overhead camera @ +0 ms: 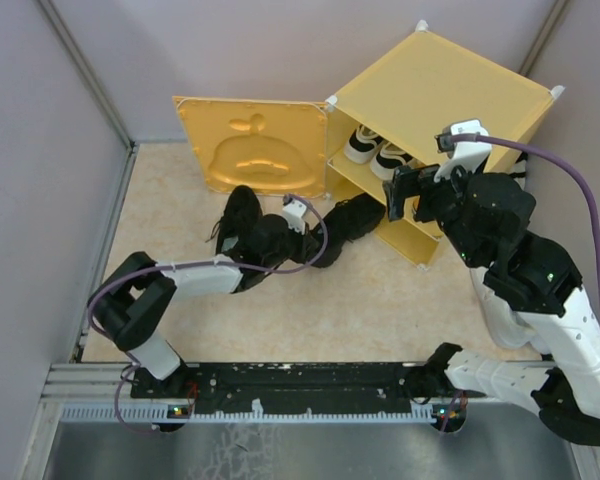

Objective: Place and organize the shoes in the shoe cabinet

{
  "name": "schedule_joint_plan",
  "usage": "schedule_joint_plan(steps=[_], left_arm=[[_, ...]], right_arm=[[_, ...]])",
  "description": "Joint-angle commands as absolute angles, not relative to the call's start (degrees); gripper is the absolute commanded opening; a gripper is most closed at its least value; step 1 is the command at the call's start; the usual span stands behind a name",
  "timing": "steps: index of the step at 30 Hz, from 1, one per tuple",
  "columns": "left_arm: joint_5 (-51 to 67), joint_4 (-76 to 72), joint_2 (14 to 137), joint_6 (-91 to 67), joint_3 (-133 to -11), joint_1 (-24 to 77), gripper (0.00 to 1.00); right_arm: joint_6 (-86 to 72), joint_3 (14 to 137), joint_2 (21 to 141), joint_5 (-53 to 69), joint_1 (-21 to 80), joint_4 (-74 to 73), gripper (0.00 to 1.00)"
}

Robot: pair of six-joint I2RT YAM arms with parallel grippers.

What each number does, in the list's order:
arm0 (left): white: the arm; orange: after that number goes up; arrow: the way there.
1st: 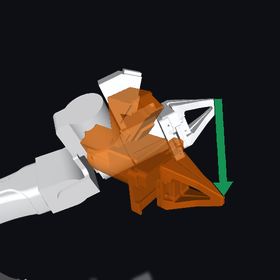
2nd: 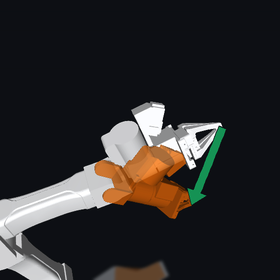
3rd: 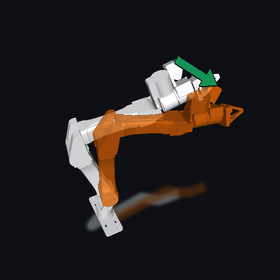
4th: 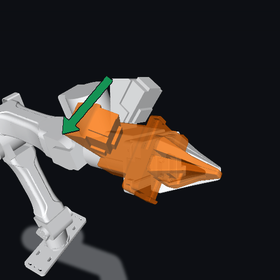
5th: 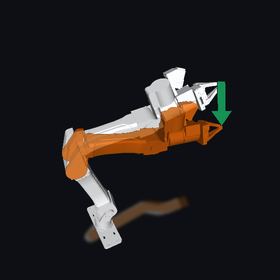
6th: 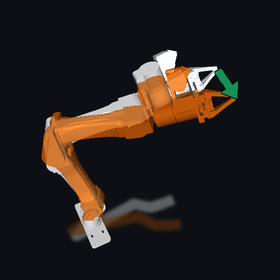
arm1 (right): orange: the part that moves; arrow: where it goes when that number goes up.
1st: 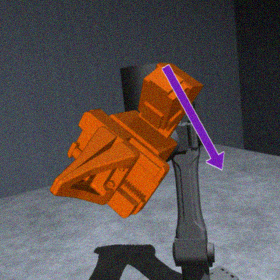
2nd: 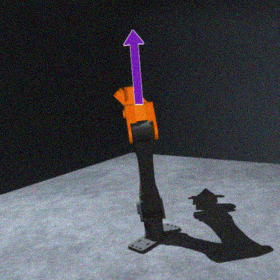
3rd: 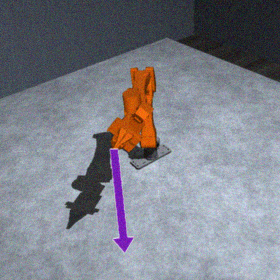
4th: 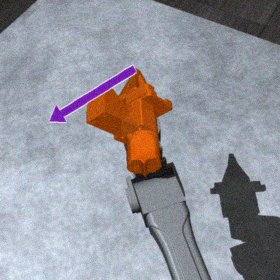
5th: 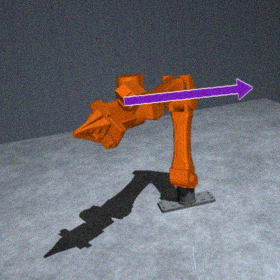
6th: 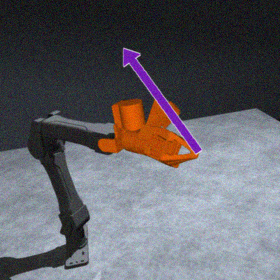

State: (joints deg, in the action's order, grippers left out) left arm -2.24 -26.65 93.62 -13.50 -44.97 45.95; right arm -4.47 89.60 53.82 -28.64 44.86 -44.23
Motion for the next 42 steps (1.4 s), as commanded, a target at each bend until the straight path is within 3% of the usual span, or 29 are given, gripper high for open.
schedule_joint_plan(steps=[1, 11, 27, 42], left_arm=[[-1.5, -30.0, 95.3, -12.0, -55.0, 46.3, 0.0], [-2.4, -28.1, 108.2, -9.9, -67.4, 46.3, 0.0], [-6.1, -40.4, 118.9, -6.2, -76.0, 46.2, 0.0], [-11.0, -47.9, 123.9, -2.9, -80.1, 45.9, 0.16]], right_arm=[[-3.1, 89.8, 54.1, -28.9, 44.6, -41.9, 0.98], [-3.3, 89.9, 53.2, -30.1, 44.6, -43.2, 0.98], [-3.7, 89.8, 51.9, -31.4, 44.6, -44.9, 0.98], [-4.1, 89.6, 51.6, -31.9, 44.6, -45.9, 0.98]])
